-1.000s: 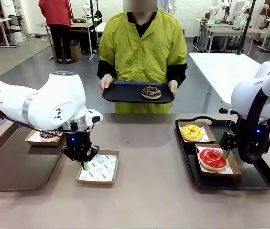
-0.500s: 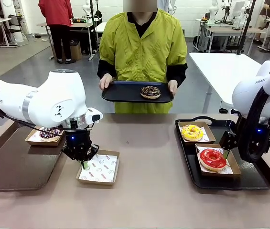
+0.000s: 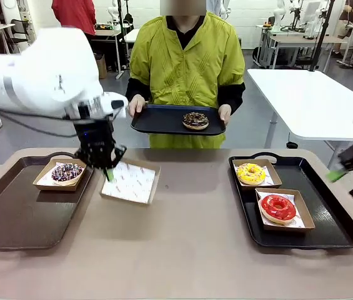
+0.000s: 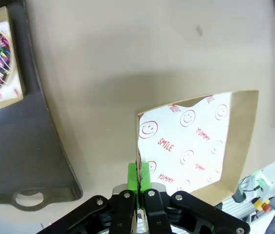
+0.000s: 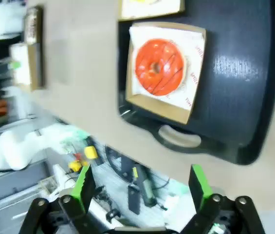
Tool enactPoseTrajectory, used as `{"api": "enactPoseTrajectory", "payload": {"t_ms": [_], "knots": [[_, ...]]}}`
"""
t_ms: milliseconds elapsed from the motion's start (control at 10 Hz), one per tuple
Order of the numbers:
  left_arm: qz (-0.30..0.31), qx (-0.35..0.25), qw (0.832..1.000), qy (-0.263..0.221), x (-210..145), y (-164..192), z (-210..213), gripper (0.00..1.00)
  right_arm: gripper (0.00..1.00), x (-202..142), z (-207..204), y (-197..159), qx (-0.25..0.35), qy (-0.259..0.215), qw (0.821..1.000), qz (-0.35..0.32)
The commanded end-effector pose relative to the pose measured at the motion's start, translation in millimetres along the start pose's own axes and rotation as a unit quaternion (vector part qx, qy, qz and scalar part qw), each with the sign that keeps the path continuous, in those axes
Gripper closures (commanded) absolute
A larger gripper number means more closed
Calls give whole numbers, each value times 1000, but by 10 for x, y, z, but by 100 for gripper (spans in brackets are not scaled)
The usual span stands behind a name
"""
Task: Individually package the donuts and arrange them on the tray.
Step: Place the picked Paper togo box on the Handle tray while simultaneously picking up another Paper togo box from the table with the other hand.
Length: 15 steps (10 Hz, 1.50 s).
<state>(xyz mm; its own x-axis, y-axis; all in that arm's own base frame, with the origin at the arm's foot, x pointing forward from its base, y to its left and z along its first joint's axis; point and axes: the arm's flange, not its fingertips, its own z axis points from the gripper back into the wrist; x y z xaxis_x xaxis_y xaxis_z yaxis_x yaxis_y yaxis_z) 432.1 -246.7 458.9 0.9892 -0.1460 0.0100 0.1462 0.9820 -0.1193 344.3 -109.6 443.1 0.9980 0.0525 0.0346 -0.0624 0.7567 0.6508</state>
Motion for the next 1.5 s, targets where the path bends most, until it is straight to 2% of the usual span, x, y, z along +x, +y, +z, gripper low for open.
{"api": "enactPoseTrajectory", "payload": {"t_ms": [0,300,700,900,1000,1400], "knots": [[-12,-3,1000,18,311,-29,187,100,0,-31,347,-445,104,-22,994,12],[0,8,1000,15,697,-144,469,100,0,-293,588,-1102,205,-125,971,4],[16,34,999,33,1111,-217,380,100,0,-481,475,-1614,274,-160,948,-14],[10,32,999,32,1141,-183,343,100,0,-433,426,-1579,253,-157,954,-14],[7,24,999,27,1060,-154,301,100,0,-541,425,-1552,260,-156,953,-25],[7,24,999,27,1060,-154,301,100,0,-541,425,-1552,260,-156,953,-25]]}}
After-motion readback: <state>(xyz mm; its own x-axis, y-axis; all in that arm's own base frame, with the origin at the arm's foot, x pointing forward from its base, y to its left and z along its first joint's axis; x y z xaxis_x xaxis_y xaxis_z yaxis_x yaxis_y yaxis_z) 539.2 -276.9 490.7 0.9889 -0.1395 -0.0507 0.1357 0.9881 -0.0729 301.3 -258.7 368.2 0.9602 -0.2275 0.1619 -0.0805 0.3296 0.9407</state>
